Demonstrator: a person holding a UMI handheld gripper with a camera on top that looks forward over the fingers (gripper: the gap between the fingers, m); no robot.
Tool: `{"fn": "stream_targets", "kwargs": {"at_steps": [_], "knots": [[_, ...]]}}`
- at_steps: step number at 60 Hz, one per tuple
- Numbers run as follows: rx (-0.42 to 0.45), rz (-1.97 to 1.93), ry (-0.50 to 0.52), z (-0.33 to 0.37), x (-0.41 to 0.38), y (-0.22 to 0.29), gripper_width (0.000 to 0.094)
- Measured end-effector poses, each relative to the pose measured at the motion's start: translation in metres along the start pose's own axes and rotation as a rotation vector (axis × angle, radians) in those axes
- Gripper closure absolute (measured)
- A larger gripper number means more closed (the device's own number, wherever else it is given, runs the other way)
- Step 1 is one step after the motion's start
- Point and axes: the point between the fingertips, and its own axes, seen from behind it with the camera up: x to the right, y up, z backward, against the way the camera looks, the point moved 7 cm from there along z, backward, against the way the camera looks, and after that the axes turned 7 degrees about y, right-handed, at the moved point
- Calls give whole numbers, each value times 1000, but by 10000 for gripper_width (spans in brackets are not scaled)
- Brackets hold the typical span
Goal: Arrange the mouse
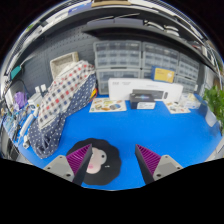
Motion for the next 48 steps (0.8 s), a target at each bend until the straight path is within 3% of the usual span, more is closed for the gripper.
{"fn": "stream_targets", "kwargs": {"at_steps": [22, 48], "knots": [[102, 12, -54, 131, 119, 38, 87], [135, 29, -65, 184, 192, 25, 87]]}}
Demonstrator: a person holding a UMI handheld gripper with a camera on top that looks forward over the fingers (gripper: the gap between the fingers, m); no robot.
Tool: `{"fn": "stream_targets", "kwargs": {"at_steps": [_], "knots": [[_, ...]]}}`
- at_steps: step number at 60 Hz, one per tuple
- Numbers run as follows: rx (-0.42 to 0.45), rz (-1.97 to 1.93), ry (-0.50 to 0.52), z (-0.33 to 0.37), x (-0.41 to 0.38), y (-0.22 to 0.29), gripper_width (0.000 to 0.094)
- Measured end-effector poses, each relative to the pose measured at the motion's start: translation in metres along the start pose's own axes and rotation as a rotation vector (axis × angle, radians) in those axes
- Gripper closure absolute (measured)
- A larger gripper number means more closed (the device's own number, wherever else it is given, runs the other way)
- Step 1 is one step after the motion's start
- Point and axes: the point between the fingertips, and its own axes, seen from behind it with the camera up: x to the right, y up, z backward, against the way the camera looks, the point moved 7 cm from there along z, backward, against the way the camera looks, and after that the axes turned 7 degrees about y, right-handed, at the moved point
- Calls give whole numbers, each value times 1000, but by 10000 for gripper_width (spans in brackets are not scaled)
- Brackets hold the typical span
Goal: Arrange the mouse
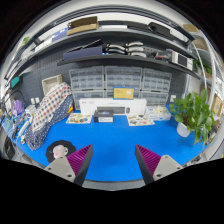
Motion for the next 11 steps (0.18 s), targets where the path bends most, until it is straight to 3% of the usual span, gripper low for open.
{"fn": "stream_targets", "kwargs": {"at_steps": [11], "knots": [[-10, -16, -6, -3, 5, -8, 88]]}}
